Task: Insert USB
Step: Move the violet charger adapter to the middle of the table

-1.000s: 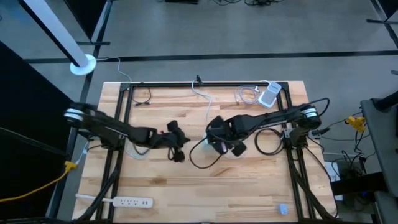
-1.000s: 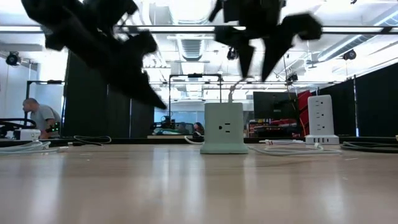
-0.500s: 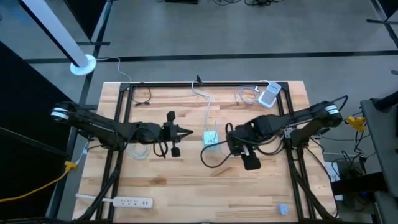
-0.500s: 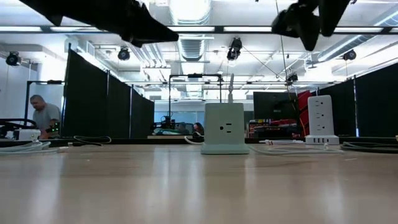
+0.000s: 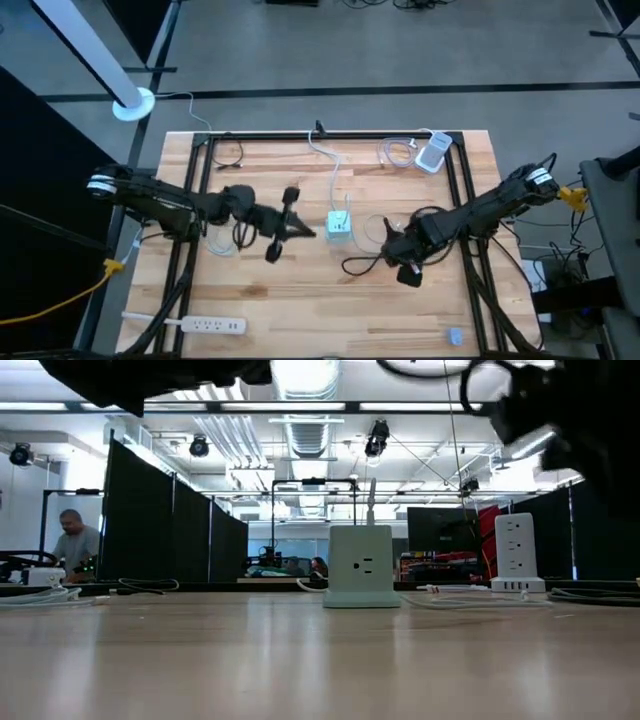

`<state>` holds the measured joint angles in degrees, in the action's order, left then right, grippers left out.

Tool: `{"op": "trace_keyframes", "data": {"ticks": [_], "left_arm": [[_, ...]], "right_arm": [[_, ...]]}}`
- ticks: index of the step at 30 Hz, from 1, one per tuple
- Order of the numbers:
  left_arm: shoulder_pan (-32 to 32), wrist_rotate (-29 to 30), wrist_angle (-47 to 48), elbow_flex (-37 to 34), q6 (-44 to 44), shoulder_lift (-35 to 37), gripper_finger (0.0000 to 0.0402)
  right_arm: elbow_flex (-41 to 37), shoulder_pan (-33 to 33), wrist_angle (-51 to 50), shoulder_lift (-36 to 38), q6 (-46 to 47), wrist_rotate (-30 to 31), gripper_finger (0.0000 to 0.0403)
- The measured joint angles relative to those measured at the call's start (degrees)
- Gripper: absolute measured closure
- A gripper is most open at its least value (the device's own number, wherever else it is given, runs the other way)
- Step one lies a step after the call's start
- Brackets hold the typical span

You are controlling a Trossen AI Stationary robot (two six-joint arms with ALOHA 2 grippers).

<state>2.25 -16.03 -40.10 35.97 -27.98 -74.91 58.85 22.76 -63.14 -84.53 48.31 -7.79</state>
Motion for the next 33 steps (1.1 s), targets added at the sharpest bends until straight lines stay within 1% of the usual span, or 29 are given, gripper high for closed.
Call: {"op": "trace_keyframes", "data": {"ticks": [2,4,6,7,11,13,15,17,21,23,26,28,31,33], "left_arm": [[-2.9,-0.8,0.8,0.0,0.1,0.0,0.0402],[-6.0,-2.9,1.2,0.0,0.8,-0.6,0.0402],[-9.0,-6.6,1.2,0.0,2.5,-1.8,0.0402],[-10.3,-9.2,0.9,-0.1,3.6,-2.4,0.0402],[-12.3,-20.5,-3.7,-0.1,6.1,-4.7,0.0402],[-12.3,-22.5,-4.4,-0.1,5.7,-5.8,0.0402],[-12.2,-22.6,-4.3,-0.1,4.5,-6.6,0.0402],[-12.3,-22.6,-4.7,-0.1,3.7,-7.4,0.0402],[-12.7,-22.3,-4.8,-0.1,3.3,-8.4,0.0402],[-12.8,-22.2,-4.8,-0.1,3.3,-8.4,0.0402],[-12.8,-22.0,-4.9,-0.1,3.4,-8.4,0.0402],[-12.8,-22.0,-4.9,-0.1,3.6,-8.4,0.0402],[-12.8,-21.9,-4.9,-0.1,4.4,-8.4,0.0402],[-12.8,-21.9,-4.9,-0.1,4.9,-8.4,0.0402]], "right_arm": [[-0.7,1.3,1.1,0.0,10.6,-2.0,0.0309],[-0.8,2.8,1.1,0.0,22.7,-2.8,0.0307],[-0.8,4.0,1.1,0.0,32.1,-3.5,0.0303],[-0.8,4.5,1.2,0.0,34.3,-4.7,0.0301],[-0.8,7.0,1.5,0.0,35.2,-12.7,0.029],[-0.8,8.5,3.6,-0.2,33.5,-16.4,0.0282],[-0.8,10.1,6.0,-0.7,31.4,-18.6,0.0271],[-0.8,11.3,8.0,-1.5,30.7,-19.0,0.0256],[-0.8,12.7,9.9,-4.0,31.6,-19.4,0.0218],[-0.9,13.3,10.2,-5.4,32.3,-21.3,0.0196],[-0.9,14.1,12.7,-6.9,34.7,-27.8,0.0162],[-0.9,14.7,14.9,-7.5,37.7,-30.5,0.014],[-0.9,16.3,17.4,-7.5,41.1,-30.7,0.0112],[-1.0,17.9,17.1,-7.5,42.6,-30.6,0.0097]]}}
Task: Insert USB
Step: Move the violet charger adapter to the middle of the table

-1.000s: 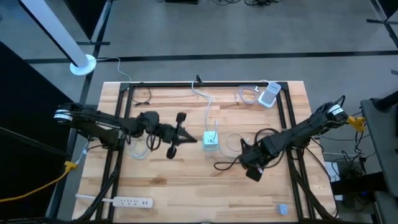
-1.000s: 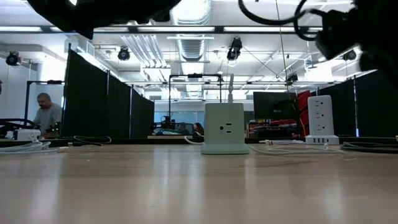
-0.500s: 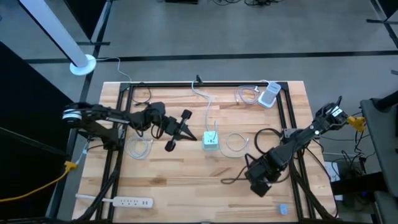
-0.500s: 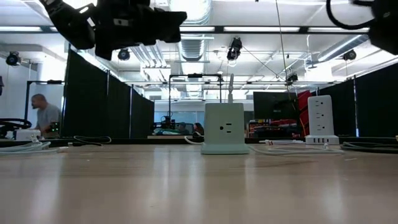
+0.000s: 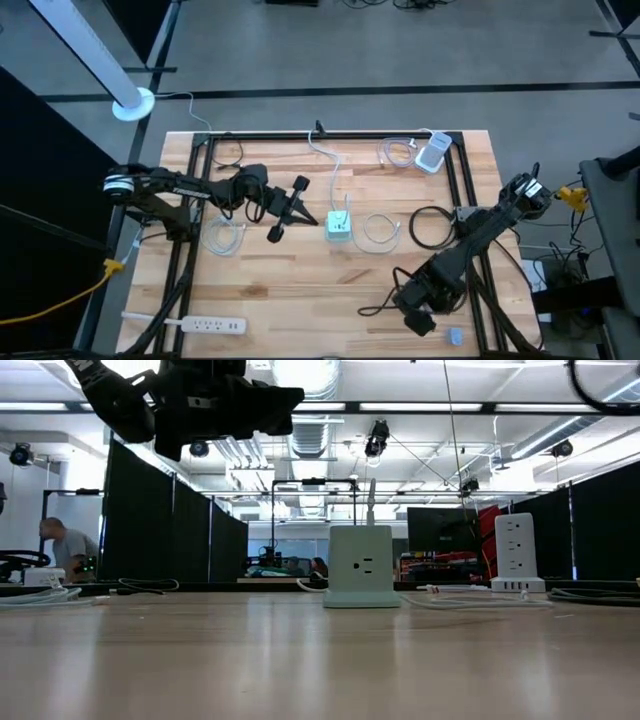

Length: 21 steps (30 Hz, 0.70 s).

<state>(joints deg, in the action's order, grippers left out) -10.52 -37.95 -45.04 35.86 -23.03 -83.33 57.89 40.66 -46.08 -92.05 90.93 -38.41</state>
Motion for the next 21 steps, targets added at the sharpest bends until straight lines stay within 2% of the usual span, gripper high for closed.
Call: {"op": "trace_keyframes", "data": {"ticks": [6,12,21], "left_arm": [[0.0,0.0,0.0,0.0,1.9,0.0,0.0402],[0.0,0.0,0.0,0.0,3.7,0.0,0.0402],[0.0,0.0,2.8,0.0,4.2,0.0,0.0402]], "right_arm": [[-0.7,3.3,0.4,0.0,6.0,-0.1,0.0075],[-1.1,4.5,3.8,-0.9,11.0,-0.6,0.0075],[-1.1,7.3,7.9,-6.3,14.2,-4.1,0.0073]]}}
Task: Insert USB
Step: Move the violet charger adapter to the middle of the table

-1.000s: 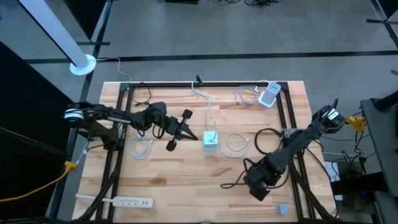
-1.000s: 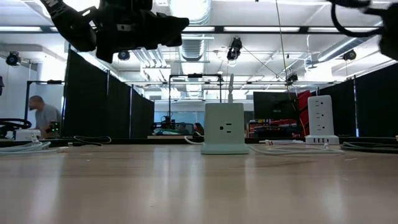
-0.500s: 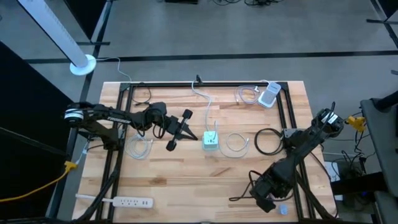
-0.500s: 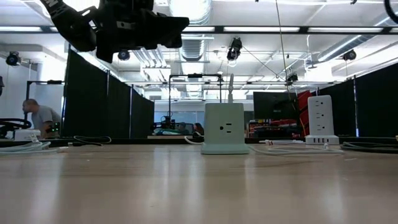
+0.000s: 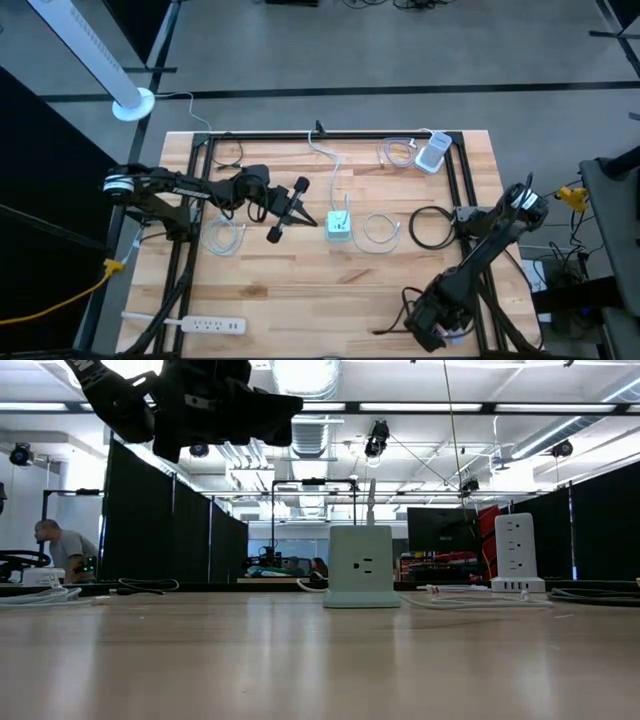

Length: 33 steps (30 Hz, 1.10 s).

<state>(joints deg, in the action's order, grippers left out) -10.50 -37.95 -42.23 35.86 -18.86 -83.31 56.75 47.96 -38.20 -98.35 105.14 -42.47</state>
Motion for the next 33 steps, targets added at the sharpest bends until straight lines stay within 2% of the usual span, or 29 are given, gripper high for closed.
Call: {"op": "trace_keyframes", "data": {"ticks": [9,14,18,23,24,29,33], "left_arm": [[0.0,-0.1,-0.1,0.0,-0.1,0.0,0.0402],[0.0,-0.1,-0.2,0.0,-0.1,0.0,0.0402],[0.0,-0.1,-0.6,0.0,-0.3,0.0,0.0402],[0.0,-0.1,-1.0,0.0,-0.3,0.0,0.0402],[0.0,-0.1,-1.0,0.0,-0.3,0.0,0.0402],[0.0,1.1,-1.0,0.0,-0.2,0.0,0.0402],[-0.1,4.1,-1.1,0.0,-0.2,0.0,0.0402]], "right_arm": [[0.0,0.6,0.4,-5.3,-0.8,0.0,0.0087],[0.0,0.7,0.3,-8.0,-2.8,-2.2,0.0116],[0.0,0.7,0.0,-8.2,-4.2,-3.7,0.0175],[0.0,0.5,-0.3,-8.3,-8.4,-4.1,0.0288],[0.0,0.3,-0.4,-8.3,-9.8,-3.9,0.0293],[0.2,-1.4,-5.2,-7.1,-16.5,1.5,0.0285],[0.3,-4.4,-9.8,-5.1,-22.5,10.1,0.0286]]}}
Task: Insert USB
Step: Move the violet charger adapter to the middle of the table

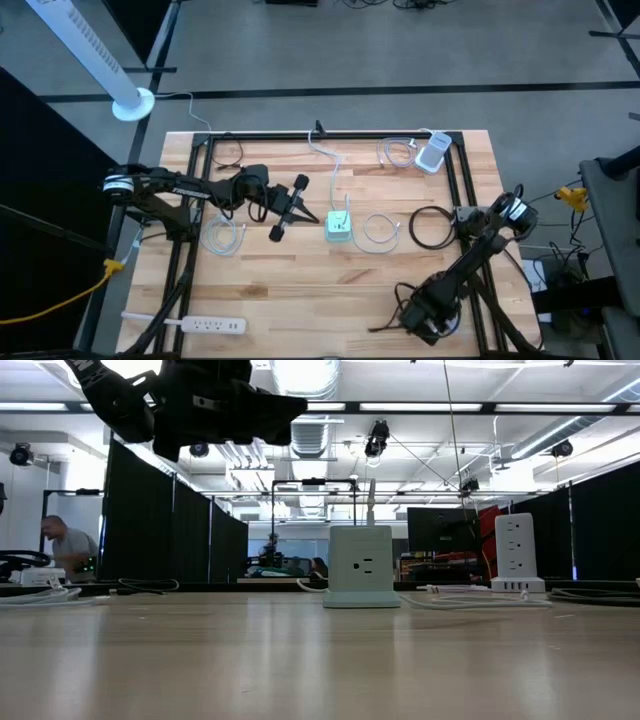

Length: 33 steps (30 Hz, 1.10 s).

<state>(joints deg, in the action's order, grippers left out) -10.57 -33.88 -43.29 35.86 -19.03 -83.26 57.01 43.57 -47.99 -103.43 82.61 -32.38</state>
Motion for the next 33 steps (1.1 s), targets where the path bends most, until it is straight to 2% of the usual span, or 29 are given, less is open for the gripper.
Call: {"op": "trace_keyframes", "data": {"ticks": [2,4,7,9,12,17,22,27,29,33], "left_arm": [[0.0,1.1,0.0,0.0,-0.4,0.0,0.0402],[0.0,1.9,0.1,0.0,-1.2,0.0,0.0402],[0.0,2.2,1.2,0.0,-2.5,0.0,0.0402],[0.0,2.4,1.8,0.0,-2.8,0.0,0.0402],[-0.1,2.9,2.7,0.0,-2.9,0.0,0.0402],[-0.2,6.6,3.1,0.0,-3.0,0.0,0.0402],[-0.5,8.0,4.7,0.0,-3.0,0.1,0.0402],[-0.9,8.0,7.0,0.0,-3.0,0.8,0.0402],[-1.0,8.3,7.8,0.0,-3.0,0.9,0.0402],[-1.0,10.6,8.1,0.0,-3.0,0.9,0.0402]], "right_arm": [[0.0,-1.8,-1.0,0.8,-2.7,6.7,0.0286],[0.2,-3.4,-0.8,1.7,-5.3,16.3,0.0286],[0.0,-4.0,0.2,3.6,-10.0,37.5,0.0286],[-0.4,-4.0,0.1,4.9,-11.7,49.5,0.0286],[-0.6,-4.4,0.1,7.8,-13.2,57.9,0.0287],[-1.5,-5.3,4.8,9.3,-18.3,63.2,0.0287],[-5.5,-6.8,20.0,8.6,-26.8,64.3,0.0287],[-11.2,-8.2,34.7,7.3,-29.2,65.1,0.0287],[-12.3,-8.4,36.5,6.9,-29.2,65.5,0.0287],[-12.5,-8.4,34.1,7.0,-29.2,64.3,0.0287]]}}
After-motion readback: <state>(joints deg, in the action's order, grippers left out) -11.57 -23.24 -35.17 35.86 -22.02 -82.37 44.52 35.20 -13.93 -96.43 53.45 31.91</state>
